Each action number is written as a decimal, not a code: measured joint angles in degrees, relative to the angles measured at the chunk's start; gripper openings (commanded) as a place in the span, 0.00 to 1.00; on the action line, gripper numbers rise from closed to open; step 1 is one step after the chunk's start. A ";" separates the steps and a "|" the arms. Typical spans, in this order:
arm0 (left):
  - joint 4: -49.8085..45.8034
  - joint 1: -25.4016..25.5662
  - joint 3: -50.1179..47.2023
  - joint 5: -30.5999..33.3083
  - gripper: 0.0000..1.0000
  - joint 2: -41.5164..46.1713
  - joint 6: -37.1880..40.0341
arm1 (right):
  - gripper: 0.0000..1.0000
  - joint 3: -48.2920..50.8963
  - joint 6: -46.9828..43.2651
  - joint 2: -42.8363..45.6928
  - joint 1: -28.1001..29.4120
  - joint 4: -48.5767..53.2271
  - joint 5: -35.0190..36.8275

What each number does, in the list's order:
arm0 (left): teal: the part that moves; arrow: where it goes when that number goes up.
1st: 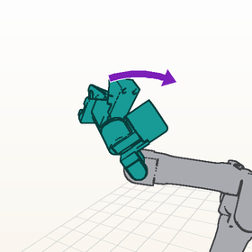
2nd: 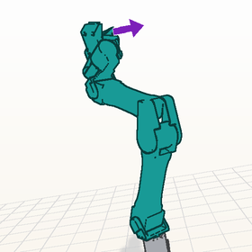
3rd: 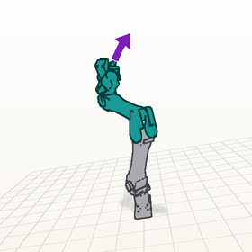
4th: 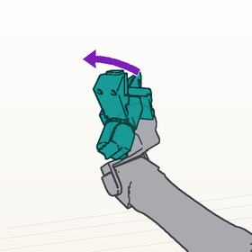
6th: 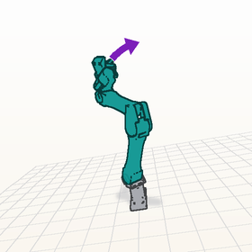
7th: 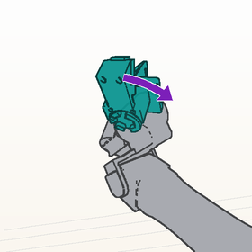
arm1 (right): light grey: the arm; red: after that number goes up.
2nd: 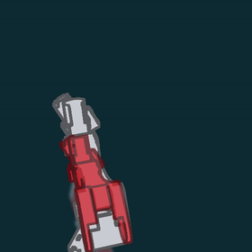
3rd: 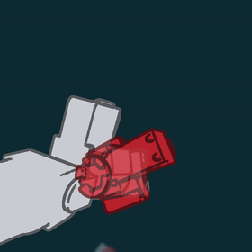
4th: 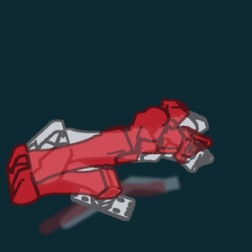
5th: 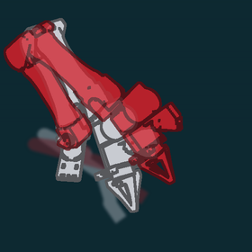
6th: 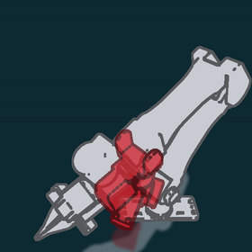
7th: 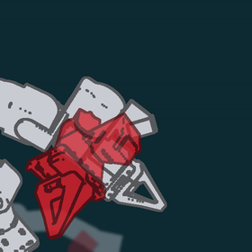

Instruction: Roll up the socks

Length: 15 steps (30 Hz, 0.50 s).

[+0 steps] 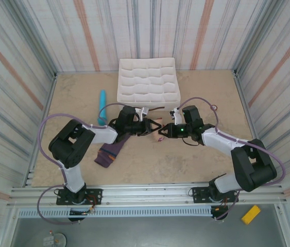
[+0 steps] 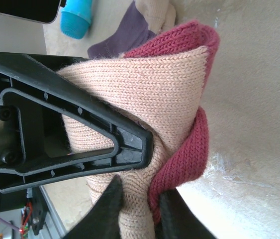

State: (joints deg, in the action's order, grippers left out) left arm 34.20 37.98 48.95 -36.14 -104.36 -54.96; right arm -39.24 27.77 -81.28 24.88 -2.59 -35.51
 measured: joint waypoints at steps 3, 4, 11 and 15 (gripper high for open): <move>-0.33 -0.02 0.26 -0.11 0.00 0.00 0.02 | 0.50 0.17 -0.07 0.50 -0.46 0.04 -0.07; -0.48 -0.02 0.46 -0.22 0.00 0.00 -0.02 | 0.56 0.28 -0.37 0.81 -0.59 0.00 -0.09; -9.88 -1.18 4.92 -1.36 0.00 2.08 4.92 | 0.75 1.11 -0.68 7.28 -4.20 1.42 -0.15; -17.88 -1.66 10.91 -1.31 0.00 3.61 10.49 | 0.76 0.15 -0.72 9.07 -6.51 5.07 0.00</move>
State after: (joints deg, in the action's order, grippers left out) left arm 16.32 36.32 59.86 -37.45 -100.75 -44.47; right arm -39.09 27.05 -72.20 18.37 2.48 -35.51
